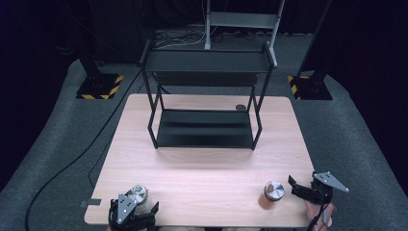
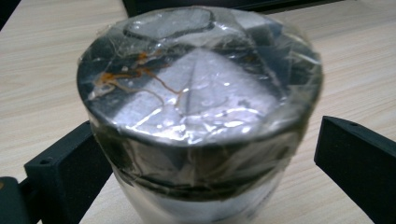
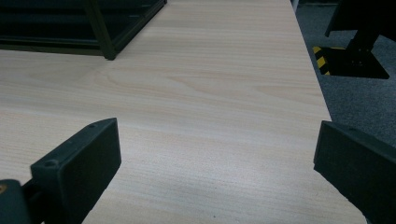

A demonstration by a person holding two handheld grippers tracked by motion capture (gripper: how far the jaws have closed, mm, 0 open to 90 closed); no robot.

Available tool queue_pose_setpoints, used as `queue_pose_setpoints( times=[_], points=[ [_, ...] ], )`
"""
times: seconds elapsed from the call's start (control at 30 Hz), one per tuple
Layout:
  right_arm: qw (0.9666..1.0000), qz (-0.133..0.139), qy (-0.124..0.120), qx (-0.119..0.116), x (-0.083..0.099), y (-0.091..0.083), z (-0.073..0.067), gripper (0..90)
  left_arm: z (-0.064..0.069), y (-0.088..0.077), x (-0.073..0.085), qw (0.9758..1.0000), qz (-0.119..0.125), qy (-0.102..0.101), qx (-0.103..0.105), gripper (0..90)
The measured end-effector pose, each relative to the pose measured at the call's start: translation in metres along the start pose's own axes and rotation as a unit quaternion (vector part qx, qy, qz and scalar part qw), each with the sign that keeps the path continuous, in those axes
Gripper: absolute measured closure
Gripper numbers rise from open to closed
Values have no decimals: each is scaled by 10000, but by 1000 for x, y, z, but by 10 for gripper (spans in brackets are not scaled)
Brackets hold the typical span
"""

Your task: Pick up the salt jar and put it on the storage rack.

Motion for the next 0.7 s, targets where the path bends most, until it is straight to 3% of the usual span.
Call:
queue_pose_setpoints(
  times=[0.3, 0.47, 0.7],
  points=[
    [10000, 4, 3, 5, 0, 0, 0, 0, -2, 2, -2, 9998, -69, -144, -105, 21],
    [10000, 11, -3, 0, 0, 0, 0, 0, -1, 4, 3, 9998, -103, -143, -59, 183],
    [10000, 19, -5, 6, 1, 0, 0, 0, -3, 3, 8, 9998, -36, -164, -102, 297]
  ],
)
Point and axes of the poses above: each handheld gripper's, and its own axes: y roughly forward along the jaws, x roughly out of its underside, z roughly to its right, the point moved 4 cm from there along y, roughly forward along the jaws
